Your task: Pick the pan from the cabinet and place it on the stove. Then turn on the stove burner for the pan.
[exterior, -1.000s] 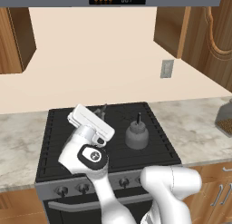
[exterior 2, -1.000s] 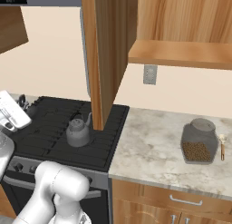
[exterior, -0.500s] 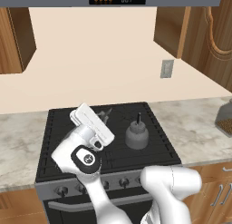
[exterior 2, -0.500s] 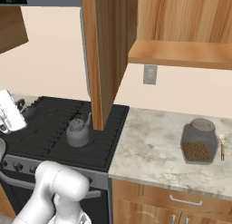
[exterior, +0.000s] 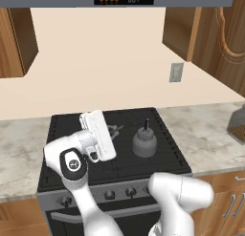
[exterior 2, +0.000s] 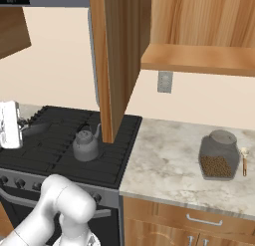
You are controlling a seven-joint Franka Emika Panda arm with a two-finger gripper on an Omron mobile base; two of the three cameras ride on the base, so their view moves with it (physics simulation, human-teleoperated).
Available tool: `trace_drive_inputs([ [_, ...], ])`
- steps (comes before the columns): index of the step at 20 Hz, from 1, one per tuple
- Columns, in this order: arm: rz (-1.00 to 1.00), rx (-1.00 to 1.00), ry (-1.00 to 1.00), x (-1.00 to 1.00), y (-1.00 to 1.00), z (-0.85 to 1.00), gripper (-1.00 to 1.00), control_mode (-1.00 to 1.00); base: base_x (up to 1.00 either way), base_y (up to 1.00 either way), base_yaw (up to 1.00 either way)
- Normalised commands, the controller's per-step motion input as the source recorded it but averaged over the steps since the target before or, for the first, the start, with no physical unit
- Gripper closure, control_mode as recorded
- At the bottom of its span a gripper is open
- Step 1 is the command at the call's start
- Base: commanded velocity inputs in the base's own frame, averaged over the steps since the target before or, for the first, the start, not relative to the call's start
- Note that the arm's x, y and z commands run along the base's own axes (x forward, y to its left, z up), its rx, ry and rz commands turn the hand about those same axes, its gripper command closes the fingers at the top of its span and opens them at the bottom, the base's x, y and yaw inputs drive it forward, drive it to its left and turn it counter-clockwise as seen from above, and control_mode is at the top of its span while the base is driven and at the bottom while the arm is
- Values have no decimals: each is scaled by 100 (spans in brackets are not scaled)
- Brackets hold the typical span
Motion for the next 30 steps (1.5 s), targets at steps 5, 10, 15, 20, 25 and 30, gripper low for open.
trace_drive_inputs([
  [5,-36,36,-50,14,0,-38,100,-100,0,0,0],
  [10,-27,32,-55,11,3,-45,100,-100,0,0,0],
  [15,-22,27,-49,7,18,-64,100,-100,0,0,0],
  [20,-18,20,-42,1,12,-72,100,-100,0,0,0],
  [25,-21,11,-44,2,14,-74,100,-100,0,0,0],
  [30,-34,2,-46,0,17,-42,100,-100,0,0,0],
])
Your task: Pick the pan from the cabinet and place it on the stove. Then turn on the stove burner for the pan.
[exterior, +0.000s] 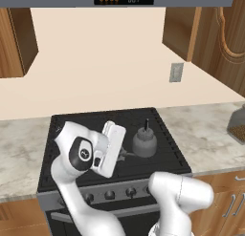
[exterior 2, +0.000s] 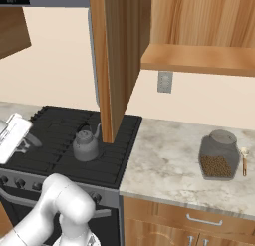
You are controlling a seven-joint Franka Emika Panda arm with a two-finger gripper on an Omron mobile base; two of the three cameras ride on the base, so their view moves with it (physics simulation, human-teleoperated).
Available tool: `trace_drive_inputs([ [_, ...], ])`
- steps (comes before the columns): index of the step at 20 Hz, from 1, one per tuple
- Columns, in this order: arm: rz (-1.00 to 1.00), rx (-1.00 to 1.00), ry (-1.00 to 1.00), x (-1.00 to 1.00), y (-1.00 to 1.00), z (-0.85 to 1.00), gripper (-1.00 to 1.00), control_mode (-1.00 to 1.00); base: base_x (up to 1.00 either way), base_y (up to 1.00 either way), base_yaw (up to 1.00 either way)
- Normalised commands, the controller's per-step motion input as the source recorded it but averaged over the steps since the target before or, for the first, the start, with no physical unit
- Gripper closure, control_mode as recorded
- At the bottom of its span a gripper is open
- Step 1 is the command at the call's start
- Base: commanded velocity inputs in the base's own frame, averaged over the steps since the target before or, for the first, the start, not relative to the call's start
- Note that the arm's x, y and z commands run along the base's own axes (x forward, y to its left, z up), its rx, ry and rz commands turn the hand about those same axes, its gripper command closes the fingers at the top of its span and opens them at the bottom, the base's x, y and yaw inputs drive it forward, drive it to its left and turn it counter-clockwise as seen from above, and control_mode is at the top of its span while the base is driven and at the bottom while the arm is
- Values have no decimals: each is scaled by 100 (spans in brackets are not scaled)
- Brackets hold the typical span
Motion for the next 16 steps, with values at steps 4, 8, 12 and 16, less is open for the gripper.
trace_drive_inputs([
  [4,-43,0,-40,1,15,-29,100,-100,0,0,0],
  [8,-42,-1,-40,9,7,-44,100,-100,0,0,0],
  [12,-44,0,-43,17,5,-44,100,-100,0,0,0],
  [16,-40,0,-49,23,25,-27,100,-100,0,0,0],
])
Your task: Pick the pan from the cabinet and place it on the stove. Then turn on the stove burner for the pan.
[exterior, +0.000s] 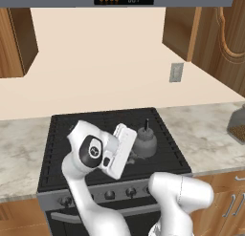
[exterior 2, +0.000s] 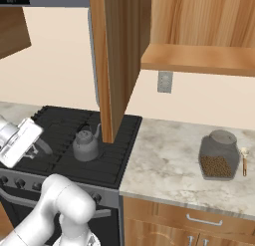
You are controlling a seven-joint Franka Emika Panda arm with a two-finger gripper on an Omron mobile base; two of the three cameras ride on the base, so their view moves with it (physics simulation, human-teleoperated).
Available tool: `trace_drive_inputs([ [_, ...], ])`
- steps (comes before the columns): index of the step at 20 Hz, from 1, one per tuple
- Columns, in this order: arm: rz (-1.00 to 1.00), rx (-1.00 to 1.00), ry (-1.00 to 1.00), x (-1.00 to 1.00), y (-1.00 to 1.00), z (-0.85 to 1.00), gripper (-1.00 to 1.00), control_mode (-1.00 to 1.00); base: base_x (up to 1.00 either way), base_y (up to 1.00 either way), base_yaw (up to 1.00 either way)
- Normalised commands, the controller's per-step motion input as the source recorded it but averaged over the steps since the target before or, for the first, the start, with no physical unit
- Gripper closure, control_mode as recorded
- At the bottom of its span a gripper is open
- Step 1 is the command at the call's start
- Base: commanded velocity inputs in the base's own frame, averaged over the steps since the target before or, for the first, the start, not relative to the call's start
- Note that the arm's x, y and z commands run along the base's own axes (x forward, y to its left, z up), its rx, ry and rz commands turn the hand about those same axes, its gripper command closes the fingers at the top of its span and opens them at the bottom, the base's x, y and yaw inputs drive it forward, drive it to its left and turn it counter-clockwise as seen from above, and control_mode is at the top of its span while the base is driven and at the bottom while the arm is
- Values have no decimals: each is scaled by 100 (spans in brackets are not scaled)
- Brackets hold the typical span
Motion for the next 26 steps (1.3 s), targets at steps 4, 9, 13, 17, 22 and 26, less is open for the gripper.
trace_drive_inputs([
  [4,-32,-6,-49,20,48,-30,100,-100,0,0,0],
  [9,-15,-17,-43,15,45,-48,100,-100,0,0,0],
  [13,-11,-17,-41,26,21,-59,100,-100,0,0,0],
  [17,-13,-17,-43,20,22,-72,100,-100,0,0,0],
  [22,-13,-14,-39,14,20,-82,100,-100,0,0,0],
  [26,-15,-10,-31,24,28,-66,100,-100,0,0,0],
])
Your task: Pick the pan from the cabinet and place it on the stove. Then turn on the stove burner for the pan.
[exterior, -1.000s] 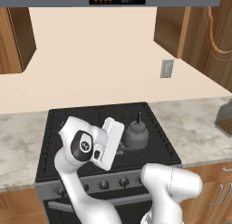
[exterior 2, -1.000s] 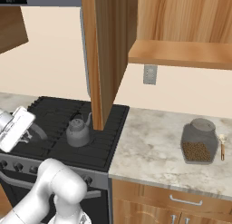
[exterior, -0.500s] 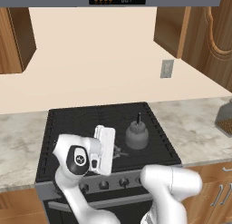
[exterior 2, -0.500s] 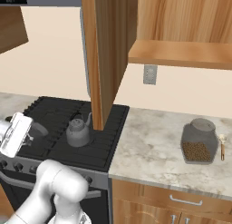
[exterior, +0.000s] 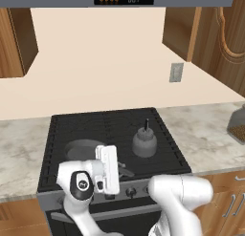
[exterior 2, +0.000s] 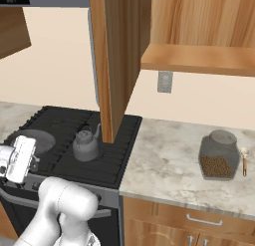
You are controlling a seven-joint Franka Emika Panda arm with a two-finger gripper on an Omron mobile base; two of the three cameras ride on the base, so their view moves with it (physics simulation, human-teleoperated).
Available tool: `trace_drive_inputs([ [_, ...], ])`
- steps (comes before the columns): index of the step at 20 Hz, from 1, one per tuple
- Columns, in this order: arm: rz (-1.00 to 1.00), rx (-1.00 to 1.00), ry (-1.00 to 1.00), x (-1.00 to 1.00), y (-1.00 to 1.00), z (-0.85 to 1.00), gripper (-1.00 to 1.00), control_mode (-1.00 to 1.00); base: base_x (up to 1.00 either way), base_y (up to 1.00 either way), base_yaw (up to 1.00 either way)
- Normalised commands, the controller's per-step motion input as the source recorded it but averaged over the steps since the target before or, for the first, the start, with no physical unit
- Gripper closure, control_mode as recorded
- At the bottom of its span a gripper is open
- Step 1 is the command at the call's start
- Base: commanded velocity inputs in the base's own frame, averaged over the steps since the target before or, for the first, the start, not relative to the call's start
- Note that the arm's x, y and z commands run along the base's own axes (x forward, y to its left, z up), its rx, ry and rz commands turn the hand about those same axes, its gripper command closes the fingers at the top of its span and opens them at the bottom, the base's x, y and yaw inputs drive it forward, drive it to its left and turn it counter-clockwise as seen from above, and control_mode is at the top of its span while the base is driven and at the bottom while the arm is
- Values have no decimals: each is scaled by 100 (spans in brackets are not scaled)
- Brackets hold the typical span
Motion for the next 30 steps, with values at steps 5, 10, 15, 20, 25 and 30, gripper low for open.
trace_drive_inputs([
  [5,-19,-6,-23,32,28,-35,100,-100,0,0,0],
  [10,-18,-6,-18,40,32,-27,100,-100,0,0,0],
  [15,-12,-5,-15,38,44,-37,100,-100,0,0,0],
  [20,-6,-1,-14,31,43,-41,100,-100,0,0,0],
  [25,0,1,-9,2,6,-26,100,-100,0,0,0],
  [30,0,0,-6,-3,2,-20,100,-100,0,0,0],
])
